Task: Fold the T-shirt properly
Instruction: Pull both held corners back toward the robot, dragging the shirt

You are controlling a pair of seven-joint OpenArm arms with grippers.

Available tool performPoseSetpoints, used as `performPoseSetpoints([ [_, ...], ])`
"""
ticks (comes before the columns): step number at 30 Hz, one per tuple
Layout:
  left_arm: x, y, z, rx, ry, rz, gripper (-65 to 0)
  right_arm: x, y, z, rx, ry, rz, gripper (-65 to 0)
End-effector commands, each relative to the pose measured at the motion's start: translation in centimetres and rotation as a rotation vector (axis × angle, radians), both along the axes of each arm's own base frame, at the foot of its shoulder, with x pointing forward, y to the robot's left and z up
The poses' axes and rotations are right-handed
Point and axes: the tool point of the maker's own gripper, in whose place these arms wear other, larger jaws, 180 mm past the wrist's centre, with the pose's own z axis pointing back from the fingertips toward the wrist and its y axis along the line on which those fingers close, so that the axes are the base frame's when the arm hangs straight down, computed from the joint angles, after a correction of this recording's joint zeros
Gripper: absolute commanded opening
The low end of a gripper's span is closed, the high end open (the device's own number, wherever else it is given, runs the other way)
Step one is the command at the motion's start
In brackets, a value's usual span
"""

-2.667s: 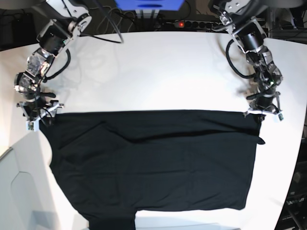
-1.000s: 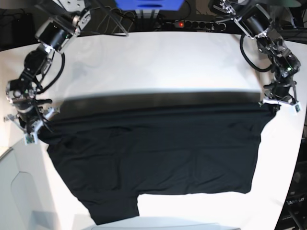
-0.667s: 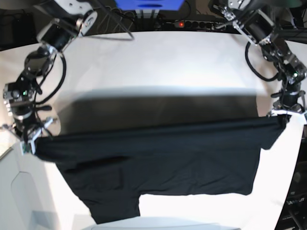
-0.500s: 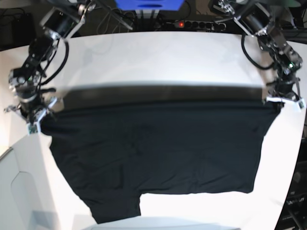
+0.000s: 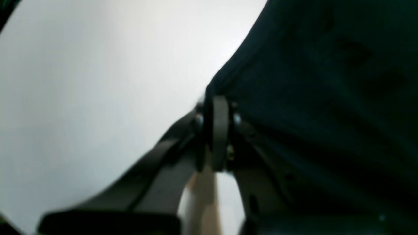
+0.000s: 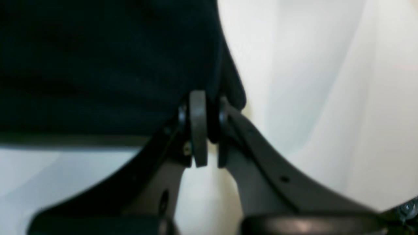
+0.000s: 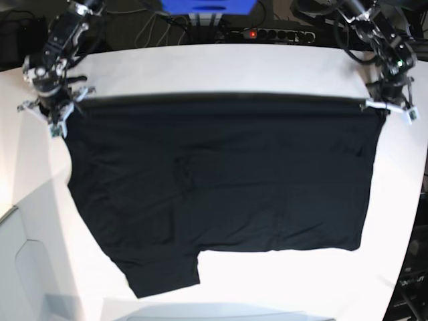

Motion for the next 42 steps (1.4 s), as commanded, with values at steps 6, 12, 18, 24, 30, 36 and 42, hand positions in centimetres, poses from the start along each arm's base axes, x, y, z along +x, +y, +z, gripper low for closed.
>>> performPoseSetpoints([
  [6, -2.4, 0.3, -0.1, 0.029, 0.029, 0.008, -64.9, -3.1, -0.2, 0.2, 0.029, -0.064, -0.027, -65.0],
  [12, -5.4, 0.0, -1.3, 0.023, 0.097, 0.009, -64.9, -5.9, -2.0, -0.1, 0.045, -0.059, -0.120, -65.0],
  [18, -7.8, -0.8, -0.8, 0.050, 0.137, -0.012, -64.9, -7.2, -3.4, 0.1, 0.028, -0.059, -0.187, -65.0],
  [24, -9.5, -0.6, 0.5, 0.084, 0.144, 0.003, -64.9, -7.6, -3.1, -0.1, 0.034, -0.053, -0.193, -65.0],
  [30, -10.6, 0.7, 1.0, 0.096, 0.141, 0.063, -64.9, -8.2, -2.9, -0.4, 0.038, -0.038, -0.188, -65.0],
  [36, -10.3, 0.5, 1.0, 0.093, 0.138, 0.053, -64.4, -8.3, -2.9, -0.4, 0.037, -0.034, -0.189, -65.0],
  [42, -9.2, -1.9, 1.0, 0.079, 0.131, -0.148, -53.0, -8.3, -2.9, -0.4, 0.035, -0.034, -0.188, -47.5],
])
